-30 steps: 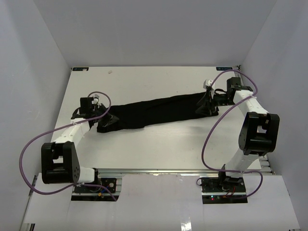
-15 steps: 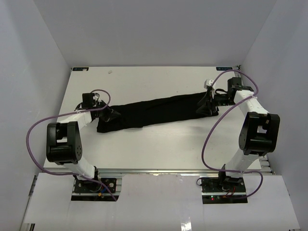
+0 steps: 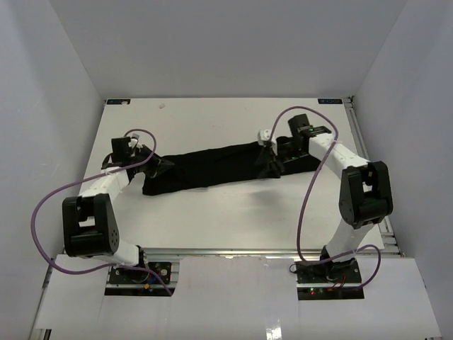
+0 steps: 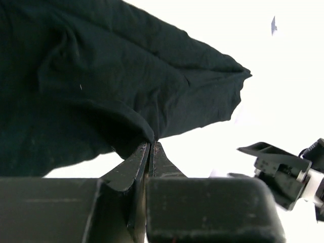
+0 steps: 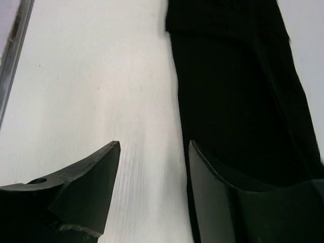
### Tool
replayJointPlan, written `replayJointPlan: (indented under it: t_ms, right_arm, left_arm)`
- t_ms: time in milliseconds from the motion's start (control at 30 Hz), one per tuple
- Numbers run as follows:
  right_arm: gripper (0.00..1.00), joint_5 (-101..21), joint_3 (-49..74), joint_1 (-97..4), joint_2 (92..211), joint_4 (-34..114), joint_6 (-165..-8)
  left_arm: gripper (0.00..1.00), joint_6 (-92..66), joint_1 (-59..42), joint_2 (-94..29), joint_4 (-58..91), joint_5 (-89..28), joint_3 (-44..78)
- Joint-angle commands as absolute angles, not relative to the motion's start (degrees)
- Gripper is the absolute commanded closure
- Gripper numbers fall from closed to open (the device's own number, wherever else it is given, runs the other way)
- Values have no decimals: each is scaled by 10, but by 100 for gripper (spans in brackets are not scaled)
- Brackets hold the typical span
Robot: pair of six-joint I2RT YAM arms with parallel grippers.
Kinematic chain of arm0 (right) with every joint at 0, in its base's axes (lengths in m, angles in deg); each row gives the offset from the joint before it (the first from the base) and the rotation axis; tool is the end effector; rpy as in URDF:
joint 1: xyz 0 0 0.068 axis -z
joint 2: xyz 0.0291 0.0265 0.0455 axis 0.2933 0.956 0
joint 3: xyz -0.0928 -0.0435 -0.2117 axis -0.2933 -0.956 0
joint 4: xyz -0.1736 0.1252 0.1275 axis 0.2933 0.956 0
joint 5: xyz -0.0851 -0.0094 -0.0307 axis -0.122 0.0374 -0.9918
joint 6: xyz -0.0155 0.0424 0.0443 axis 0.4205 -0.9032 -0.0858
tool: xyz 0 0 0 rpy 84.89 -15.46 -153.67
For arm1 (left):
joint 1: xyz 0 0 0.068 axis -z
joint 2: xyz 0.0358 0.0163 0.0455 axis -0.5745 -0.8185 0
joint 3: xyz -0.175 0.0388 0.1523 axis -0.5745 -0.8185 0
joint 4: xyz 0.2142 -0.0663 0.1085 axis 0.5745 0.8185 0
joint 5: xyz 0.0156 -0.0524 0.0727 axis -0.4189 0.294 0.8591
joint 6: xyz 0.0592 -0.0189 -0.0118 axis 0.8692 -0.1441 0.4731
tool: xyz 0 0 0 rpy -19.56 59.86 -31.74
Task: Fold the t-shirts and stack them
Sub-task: Fold the other side of the tshirt into a rectangle
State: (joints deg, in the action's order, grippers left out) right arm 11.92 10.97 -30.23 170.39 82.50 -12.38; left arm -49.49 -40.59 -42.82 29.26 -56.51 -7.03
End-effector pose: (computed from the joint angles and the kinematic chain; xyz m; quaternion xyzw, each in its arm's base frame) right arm 0.3109 0.1158 0.1946 -0.6208 0.5922 0.3639 0.3625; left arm 0.2998 0.0016 0.1592 -0.3070 0.8456 -0.3779 0.2188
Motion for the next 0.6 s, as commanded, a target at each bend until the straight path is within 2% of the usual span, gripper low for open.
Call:
replayJointPlan:
  t_ms: [0, 267, 367, 567]
  right_arm:
    - [36, 91, 93, -397, 1681, 737, -88]
    - [35, -66, 18, -548, 1708, 375, -195]
    - [36, -99, -9, -574, 1719, 294, -223]
    - [41, -150, -26, -625, 1752, 234, -223]
  left_arm:
    - [90, -501, -410, -372, 313, -581, -94]
    - [90, -514, -410, -329, 317, -578, -143]
    - [90, -516, -410, -325, 314, -580, -151]
    - [90, -521, -410, -320, 314, -586, -155]
